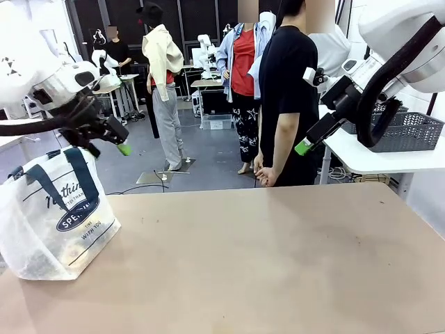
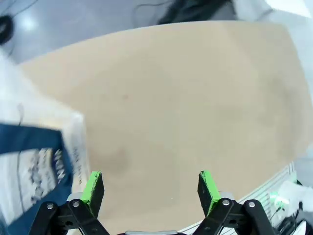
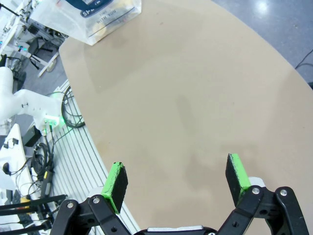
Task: Transfer purchased items from the store into the shopping bag.
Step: Move the Reusable shopping bag to the right side of the table.
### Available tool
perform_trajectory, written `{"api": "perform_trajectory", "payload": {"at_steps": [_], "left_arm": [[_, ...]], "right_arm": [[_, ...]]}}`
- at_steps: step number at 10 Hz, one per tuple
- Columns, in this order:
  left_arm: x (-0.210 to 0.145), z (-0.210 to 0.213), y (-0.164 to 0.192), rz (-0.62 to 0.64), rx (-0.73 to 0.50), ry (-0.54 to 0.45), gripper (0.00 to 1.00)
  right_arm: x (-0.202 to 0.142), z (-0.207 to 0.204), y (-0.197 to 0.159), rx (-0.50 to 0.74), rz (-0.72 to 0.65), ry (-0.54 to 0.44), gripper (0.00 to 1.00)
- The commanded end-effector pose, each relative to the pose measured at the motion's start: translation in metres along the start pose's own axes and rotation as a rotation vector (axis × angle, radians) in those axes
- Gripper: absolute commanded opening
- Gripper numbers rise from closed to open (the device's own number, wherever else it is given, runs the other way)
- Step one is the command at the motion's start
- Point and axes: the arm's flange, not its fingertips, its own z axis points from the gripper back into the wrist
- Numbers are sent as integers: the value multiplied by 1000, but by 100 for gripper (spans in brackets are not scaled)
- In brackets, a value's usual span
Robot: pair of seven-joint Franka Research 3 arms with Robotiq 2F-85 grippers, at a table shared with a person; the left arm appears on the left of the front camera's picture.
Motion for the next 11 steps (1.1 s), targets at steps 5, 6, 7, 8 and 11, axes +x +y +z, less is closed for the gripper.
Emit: {"api": "perform_trajectory", "payload": {"at_steps": [5,6,7,8,11], "left_arm": [[0,-8,-1,-266,-377,-147,100],[1,-9,-3,-280,-380,-160,100],[0,-10,-2,-272,-361,-157,100],[4,-5,-10,-256,-340,-160,100],[4,-5,-10,-256,-340,-160,100]], "right_arm": [[2,2,0,14,-3,2,100],[2,2,0,14,-3,2,100],[2,2,0,14,-3,2,100],[2,2,0,14,-3,2,100],[2,2,0,14,-3,2,100]]}}
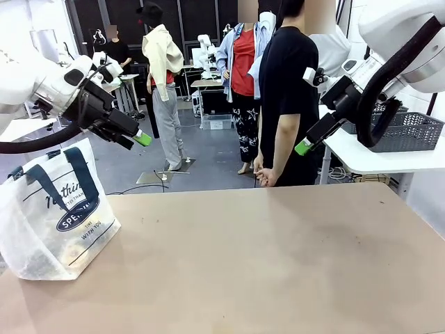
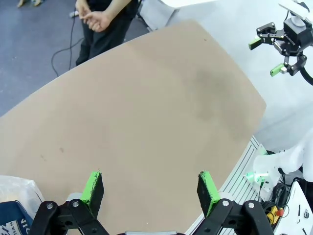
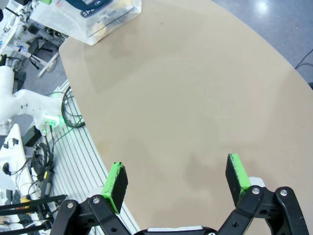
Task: Transfer purchased items from the store into the shopping bag.
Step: Move the Reusable shopping bag to the right side of the table.
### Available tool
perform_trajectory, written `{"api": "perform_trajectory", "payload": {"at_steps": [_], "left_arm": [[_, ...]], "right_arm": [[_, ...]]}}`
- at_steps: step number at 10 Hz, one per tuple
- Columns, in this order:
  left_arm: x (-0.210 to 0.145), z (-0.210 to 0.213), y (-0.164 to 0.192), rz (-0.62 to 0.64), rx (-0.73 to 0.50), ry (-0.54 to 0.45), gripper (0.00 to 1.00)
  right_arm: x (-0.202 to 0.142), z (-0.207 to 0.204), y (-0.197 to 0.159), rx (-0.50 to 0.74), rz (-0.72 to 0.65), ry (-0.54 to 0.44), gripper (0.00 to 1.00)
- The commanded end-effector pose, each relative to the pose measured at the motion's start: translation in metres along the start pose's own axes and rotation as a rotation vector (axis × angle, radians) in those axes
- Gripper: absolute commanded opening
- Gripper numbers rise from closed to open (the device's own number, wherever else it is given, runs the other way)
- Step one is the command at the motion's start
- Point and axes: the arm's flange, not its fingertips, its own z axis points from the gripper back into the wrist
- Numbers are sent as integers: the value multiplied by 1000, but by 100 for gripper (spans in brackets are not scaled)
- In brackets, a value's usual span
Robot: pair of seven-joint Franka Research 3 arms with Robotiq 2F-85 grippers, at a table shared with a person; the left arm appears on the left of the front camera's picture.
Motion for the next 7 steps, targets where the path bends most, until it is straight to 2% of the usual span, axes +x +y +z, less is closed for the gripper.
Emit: {"api": "perform_trajectory", "payload": {"at_steps": [1,7], "left_arm": [[1,2,0,5,5,-3,100],[1,2,0,5,5,-3,100]], "right_arm": [[2,2,0,14,-3,2,100],[2,2,0,14,-3,2,100]]}}
